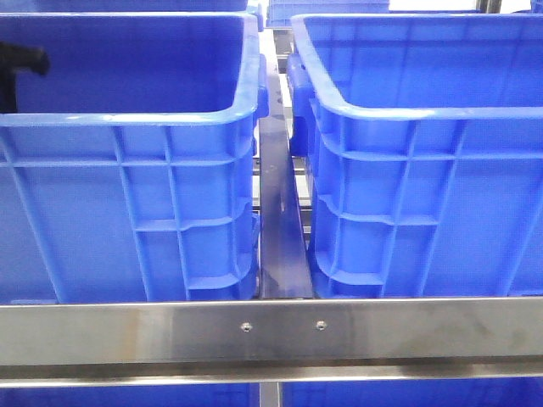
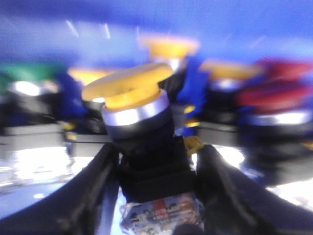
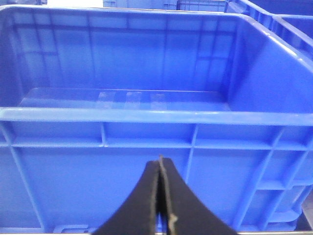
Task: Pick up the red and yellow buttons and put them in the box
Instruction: 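Lower the left gripper into the button bin and grasp a yellow button, then lift the yellow button with the left gripper toward the gap between bins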
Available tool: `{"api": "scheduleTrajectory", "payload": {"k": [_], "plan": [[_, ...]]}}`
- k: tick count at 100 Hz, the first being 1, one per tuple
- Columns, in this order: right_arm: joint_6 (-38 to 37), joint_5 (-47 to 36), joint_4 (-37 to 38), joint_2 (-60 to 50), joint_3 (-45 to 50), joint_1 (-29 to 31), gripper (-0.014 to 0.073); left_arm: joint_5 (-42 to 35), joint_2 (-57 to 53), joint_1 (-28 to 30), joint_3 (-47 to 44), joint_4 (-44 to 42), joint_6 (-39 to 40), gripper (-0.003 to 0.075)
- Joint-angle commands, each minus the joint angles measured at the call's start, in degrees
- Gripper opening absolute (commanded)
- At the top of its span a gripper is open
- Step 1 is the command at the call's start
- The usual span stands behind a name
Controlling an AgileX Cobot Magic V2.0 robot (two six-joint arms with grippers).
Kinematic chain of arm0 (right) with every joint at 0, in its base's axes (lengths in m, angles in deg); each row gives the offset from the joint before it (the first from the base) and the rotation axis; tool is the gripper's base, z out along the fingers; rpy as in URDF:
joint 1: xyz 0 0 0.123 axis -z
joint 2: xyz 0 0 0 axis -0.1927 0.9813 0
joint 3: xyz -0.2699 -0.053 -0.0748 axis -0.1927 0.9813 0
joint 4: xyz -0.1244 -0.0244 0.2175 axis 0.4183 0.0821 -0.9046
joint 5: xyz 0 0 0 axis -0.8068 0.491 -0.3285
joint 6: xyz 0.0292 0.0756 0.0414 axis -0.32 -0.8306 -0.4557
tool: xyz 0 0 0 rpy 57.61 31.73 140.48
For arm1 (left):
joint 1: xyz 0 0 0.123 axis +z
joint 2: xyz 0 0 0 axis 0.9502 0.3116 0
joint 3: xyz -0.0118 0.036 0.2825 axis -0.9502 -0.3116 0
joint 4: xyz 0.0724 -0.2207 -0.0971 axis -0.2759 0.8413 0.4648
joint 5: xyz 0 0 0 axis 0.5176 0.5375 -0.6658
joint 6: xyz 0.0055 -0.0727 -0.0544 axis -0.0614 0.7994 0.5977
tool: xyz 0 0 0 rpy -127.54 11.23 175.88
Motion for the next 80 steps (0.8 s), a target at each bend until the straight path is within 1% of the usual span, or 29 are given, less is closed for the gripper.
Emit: {"api": "scheduleTrajectory", "payload": {"k": [1,13,18,36,59,80], "plan": [[-0.04,-4.54,0.59,-1.41,-0.93,0.25,-0.0069,-1.55,-5.42,-0.93,0.45,0.14,-2.73,0.0112],[-0.04,-4.54,0.59,-1.41,-0.93,0.25,-0.0069,-1.07,-8.24,-2.9,-1.03,2.09,-10.87,0.0112],[-0.04,-4.54,0.59,-1.41,-0.93,0.25,-0.0069,-0.34,-9.33,-4.04,-1.15,4.52,-16.14,0.0112],[-0.04,-4.54,0.59,-1.41,-0.93,0.25,-0.0069,-0.17,-12.86,-8.59,-1.5,12.7,-29.84,0.0112],[-0.04,-4.54,0.59,-1.41,-0.93,0.25,-0.0069,1.68,-15.58,-15.47,-1.5,21.03,-43.56,0.0112],[-0.04,-4.54,0.59,-1.41,-0.93,0.25,-0.0069,2.67,-15.71,-22.99,-1.5,27.18,-51.95,0.0112]]}}
